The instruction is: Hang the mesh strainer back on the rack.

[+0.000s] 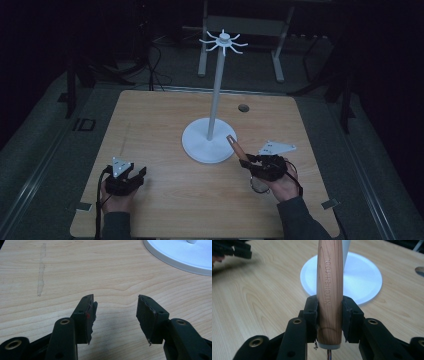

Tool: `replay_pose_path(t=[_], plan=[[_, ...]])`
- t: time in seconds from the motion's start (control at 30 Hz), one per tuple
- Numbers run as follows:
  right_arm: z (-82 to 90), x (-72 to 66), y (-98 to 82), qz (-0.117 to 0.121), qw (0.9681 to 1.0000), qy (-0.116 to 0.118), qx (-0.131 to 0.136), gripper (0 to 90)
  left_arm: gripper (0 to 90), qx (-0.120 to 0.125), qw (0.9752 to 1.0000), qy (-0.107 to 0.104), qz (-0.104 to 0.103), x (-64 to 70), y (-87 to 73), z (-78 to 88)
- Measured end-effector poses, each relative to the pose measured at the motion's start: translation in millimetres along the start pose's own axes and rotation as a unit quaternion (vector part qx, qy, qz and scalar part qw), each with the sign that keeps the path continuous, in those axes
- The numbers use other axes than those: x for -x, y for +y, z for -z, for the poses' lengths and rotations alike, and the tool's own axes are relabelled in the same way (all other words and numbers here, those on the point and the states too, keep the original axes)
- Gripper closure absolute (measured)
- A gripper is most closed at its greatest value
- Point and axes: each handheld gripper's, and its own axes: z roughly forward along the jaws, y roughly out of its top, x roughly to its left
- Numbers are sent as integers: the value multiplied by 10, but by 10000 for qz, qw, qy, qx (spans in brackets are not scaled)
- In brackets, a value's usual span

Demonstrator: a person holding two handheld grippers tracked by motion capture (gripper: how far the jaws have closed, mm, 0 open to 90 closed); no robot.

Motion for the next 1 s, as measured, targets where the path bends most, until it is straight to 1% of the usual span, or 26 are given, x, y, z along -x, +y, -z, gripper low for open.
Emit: replay_pose_path(t=[0.03,0.07,0.17,0.2,0.27,0.37,0.4,0.5,0.53,0.63,0.9,1.0], plan=[[0,0,0,0,10000,0,0,686,487,0,10000,0,0,0,0,0],[16,5,3,-50,9999,-15,122,685,487,-6,10000,8,-8,0,0,1],[39,20,11,-140,9994,-79,313,685,487,-9,10000,2,-4,0,0,-3],[39,20,11,-140,9994,-79,313,685,487,-9,10000,2,-4,0,0,-3],[63,33,29,-205,9986,-155,473,685,487,-7,10000,2,-20,4,2,-7],[77,41,42,-233,9981,-165,538,685,487,-9,10000,1,-16,4,2,-9],[95,57,56,-266,9975,-164,640,685,487,-7,10000,2,-5,3,3,-7],[101,60,62,-293,9972,-160,668,685,487,3,10000,-3,0,4,3,-6],[118,72,83,-317,9964,-172,768,685,487,-2,10000,-2,-7,4,3,-5],[146,79,114,-328,9952,-198,896,685,487,-4,10000,-6,-8,1,3,-5],[215,99,193,-343,9925,-270,1140,685,487,3,10000,-7,-4,1,6,-6],[238,115,220,-400,9911,-291,1240,685,487,7,10000,-12,-3,4,8,-9]])
